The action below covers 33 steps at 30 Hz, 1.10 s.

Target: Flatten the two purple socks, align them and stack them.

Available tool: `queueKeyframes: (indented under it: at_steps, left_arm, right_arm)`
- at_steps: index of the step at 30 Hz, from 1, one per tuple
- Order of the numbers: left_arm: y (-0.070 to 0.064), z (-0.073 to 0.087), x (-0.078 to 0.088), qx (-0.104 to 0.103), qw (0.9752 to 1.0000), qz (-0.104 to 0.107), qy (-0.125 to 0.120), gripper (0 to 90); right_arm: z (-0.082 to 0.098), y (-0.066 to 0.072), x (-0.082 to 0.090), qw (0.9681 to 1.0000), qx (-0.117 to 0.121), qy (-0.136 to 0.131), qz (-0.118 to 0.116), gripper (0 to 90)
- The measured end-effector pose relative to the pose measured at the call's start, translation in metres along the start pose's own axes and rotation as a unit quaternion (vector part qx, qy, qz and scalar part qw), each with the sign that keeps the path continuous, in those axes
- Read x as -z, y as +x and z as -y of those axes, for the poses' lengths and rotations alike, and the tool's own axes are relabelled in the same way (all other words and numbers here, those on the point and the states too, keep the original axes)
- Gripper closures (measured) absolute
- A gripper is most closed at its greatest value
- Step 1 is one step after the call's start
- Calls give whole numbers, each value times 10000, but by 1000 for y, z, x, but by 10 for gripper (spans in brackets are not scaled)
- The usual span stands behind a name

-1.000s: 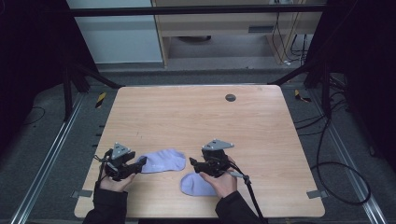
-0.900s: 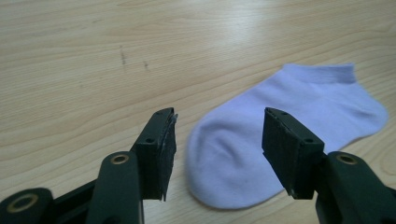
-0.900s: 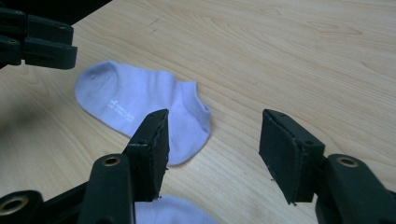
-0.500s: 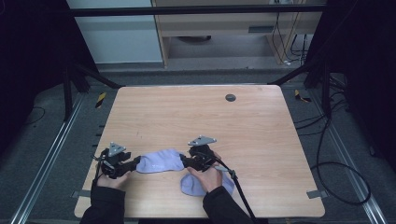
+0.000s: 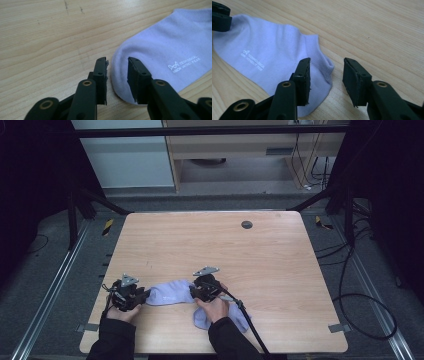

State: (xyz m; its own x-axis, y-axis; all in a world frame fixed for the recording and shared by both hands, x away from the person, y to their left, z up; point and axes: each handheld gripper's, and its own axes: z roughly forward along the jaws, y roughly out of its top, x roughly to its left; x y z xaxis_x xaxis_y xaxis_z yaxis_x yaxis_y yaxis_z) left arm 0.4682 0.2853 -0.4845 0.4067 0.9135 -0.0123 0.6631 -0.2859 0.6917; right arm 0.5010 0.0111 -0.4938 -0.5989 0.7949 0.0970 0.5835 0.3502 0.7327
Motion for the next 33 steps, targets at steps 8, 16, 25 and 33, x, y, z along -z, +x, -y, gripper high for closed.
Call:
queueKeyframes:
  at_steps: [8, 16, 25, 33]
  left_arm:
    - [-1, 0, -5, -32, 9998, 22, 184, 802]
    - [-2, -1, -5, -54, 9997, 45, 242, 857]
    - [-6, -6, 5, -9, 9999, 126, -19, 863]
    - [-22, -17, 22, -75, 9986, 310, -428, 863]
  right_arm:
    - [2, 0, -7, 9999, 82, 61, 62, 675]
    - [3, 2, -6, 9999, 93, 100, -13, 849]
    - [-2, 0, 13, 9997, -14, -134, -223, 864]
    - [-5, -3, 44, 9986, -15, -354, -383, 864]
